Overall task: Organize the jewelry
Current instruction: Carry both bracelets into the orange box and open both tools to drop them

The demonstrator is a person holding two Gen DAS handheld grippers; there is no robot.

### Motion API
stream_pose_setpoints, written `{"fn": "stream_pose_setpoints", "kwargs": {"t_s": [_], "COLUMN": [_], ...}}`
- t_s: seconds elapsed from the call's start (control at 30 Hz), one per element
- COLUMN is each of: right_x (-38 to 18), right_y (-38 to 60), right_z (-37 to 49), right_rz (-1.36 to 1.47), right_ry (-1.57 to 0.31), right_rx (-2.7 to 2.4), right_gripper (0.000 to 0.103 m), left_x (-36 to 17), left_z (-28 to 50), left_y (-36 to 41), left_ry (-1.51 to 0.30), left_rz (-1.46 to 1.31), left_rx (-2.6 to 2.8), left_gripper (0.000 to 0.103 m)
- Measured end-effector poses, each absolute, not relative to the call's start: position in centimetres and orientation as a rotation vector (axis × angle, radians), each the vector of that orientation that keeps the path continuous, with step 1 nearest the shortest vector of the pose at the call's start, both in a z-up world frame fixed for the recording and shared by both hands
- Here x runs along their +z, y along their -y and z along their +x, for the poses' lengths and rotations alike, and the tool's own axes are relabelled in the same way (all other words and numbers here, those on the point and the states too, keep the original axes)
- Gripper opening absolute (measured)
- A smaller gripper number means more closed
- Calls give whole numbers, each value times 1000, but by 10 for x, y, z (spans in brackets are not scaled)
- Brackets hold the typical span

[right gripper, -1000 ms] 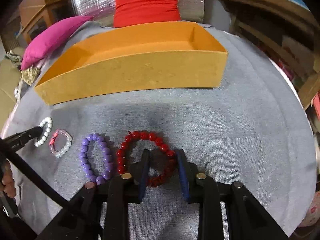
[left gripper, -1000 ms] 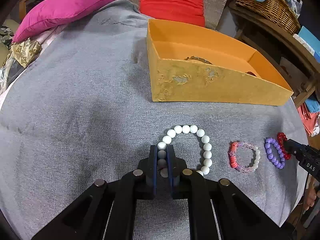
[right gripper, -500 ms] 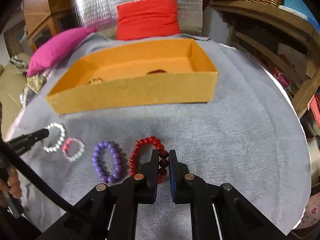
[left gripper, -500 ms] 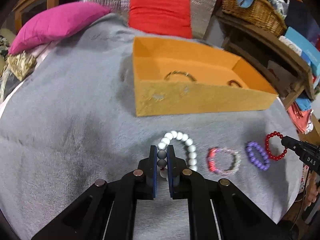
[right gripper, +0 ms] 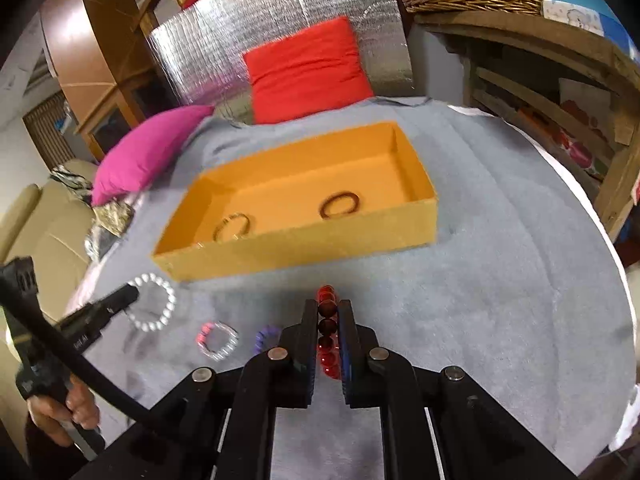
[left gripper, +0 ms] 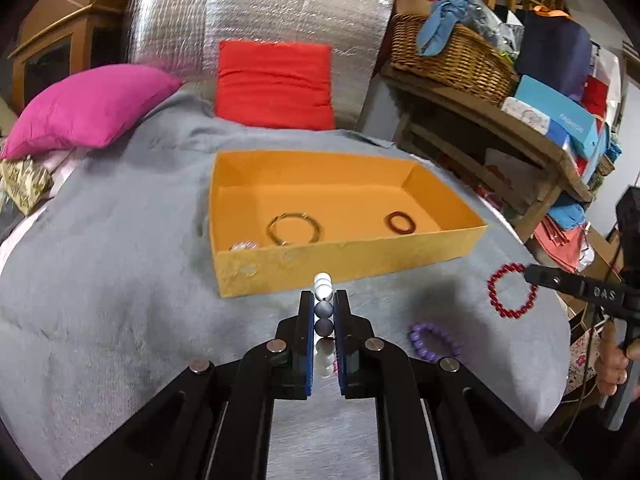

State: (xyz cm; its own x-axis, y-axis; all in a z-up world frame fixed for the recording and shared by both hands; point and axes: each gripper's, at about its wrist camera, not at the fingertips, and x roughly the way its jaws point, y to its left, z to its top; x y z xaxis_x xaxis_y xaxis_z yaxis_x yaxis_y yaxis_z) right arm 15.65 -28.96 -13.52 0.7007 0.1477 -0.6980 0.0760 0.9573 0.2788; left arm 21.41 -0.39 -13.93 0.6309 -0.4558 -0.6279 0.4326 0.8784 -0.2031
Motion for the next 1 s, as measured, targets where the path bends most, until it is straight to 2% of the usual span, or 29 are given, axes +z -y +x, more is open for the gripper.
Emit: {"fn": "stream_pose_setpoints", "kwargs": {"t_s": [0.47,0.67,1.0], "right_x": [-94,-99,-139], "right_y": [303,320,338], "right_z": [225,275,369], "right_rz": [422,465,481], "right_ry": [-681,-677,-774], "right_rx": [86,52,6], "right_gripper": [10,10,10], "left_x": [-73,-82,-130], "left_z": [260,302,348], "left_y": [67,98,136], "left_ry": [-647,-708,-848], "left_rz": [51,59,56], "left_rx": [-605,-653,-691], "left_gripper": [9,10,9]}}
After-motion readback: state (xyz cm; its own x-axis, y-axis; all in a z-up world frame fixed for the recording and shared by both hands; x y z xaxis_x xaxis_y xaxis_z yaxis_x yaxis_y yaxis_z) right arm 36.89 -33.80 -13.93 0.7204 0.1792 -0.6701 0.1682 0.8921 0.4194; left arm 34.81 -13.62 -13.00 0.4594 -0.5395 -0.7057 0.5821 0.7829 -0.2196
